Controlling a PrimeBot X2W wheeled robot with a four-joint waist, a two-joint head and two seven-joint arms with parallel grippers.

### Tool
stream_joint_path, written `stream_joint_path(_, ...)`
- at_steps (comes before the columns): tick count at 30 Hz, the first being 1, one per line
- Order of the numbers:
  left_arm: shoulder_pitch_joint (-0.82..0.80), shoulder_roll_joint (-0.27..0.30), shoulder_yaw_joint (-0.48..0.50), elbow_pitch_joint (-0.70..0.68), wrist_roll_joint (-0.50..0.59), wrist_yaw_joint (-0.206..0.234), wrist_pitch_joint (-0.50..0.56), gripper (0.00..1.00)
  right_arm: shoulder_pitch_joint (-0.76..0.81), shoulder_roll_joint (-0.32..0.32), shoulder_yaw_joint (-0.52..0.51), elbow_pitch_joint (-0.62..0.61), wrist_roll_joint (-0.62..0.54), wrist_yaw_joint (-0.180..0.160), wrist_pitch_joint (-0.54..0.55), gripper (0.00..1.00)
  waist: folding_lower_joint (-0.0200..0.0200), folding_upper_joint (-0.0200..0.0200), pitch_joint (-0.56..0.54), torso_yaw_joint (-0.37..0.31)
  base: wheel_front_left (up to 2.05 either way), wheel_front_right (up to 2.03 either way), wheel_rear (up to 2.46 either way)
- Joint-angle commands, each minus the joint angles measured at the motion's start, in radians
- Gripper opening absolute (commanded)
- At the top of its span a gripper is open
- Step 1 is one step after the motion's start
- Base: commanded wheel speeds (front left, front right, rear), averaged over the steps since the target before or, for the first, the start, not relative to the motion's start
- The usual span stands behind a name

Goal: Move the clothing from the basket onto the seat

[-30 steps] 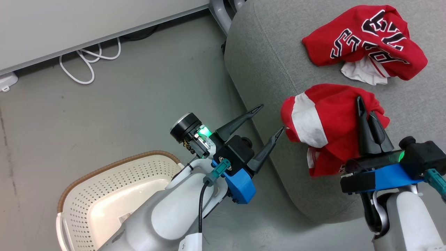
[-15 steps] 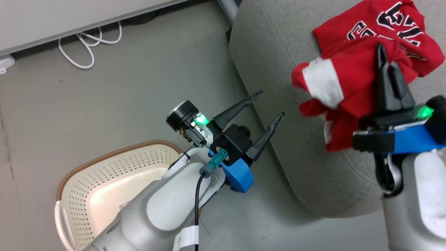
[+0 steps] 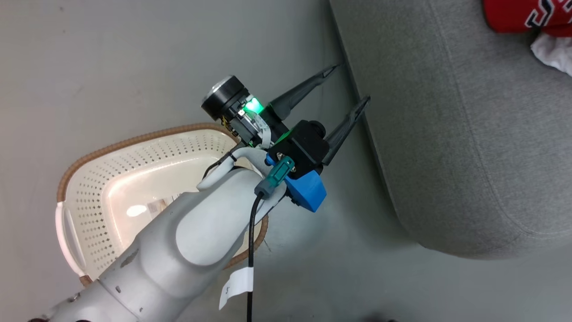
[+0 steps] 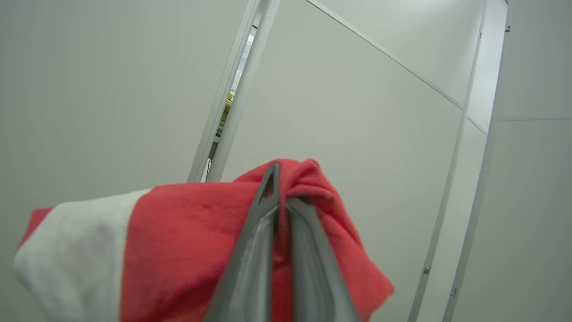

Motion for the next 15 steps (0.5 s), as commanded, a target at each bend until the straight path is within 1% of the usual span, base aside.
stream_joint_path(1, -0.021, 0.008, 0.001, -0.007, 0.006, 0.005, 0.000, 1.00, -0.018, -0.020, -0.017, 0.008, -0.002, 0.000, 0.000, 0.00, -0.0001, 0.0000, 0.059, 0.022, 0.00, 0.00, 0.00)
stream_joint_path(4, -0.041, 0.020, 0.002, -0.022, 0.015, 0.010, 0.008, 1.00, -0.041, -0.093, -0.080, 0.046, 0.008, 0.000, 0.000, 0.00, -0.0001, 0.0000, 0.104, 0.025, 0.00, 0.00, 0.00)
stream_joint_path(6, -0.049, 0.028, 0.001, -0.031, 0.019, 0.009, 0.013, 1.00, -0.042, -0.124, -0.123, 0.099, 0.007, 0.000, 0.000, 0.00, -0.0001, 0.0000, 0.128, 0.027, 0.00, 0.00, 0.00)
stream_joint_path(8, -0.053, 0.036, -0.001, -0.039, 0.021, 0.011, 0.017, 1.00, -0.043, -0.142, -0.160, 0.159, 0.003, 0.000, 0.000, 0.00, -0.0001, 0.0000, 0.148, 0.027, 0.00, 0.00, 0.00)
stream_joint_path(11, -0.058, 0.047, -0.004, -0.051, 0.021, 0.014, 0.023, 1.00, -0.034, -0.136, -0.176, 0.248, -0.007, 0.000, -0.001, 0.00, -0.0001, 0.0000, 0.171, 0.025, 0.00, 0.00, 0.00)
stream_joint_path(15, -0.056, 0.057, -0.008, -0.060, 0.021, 0.015, 0.026, 1.00, -0.008, -0.103, -0.173, 0.349, -0.023, 0.000, 0.000, 0.00, -0.0001, 0.0000, 0.184, 0.024, 0.00, 0.00, 0.00)
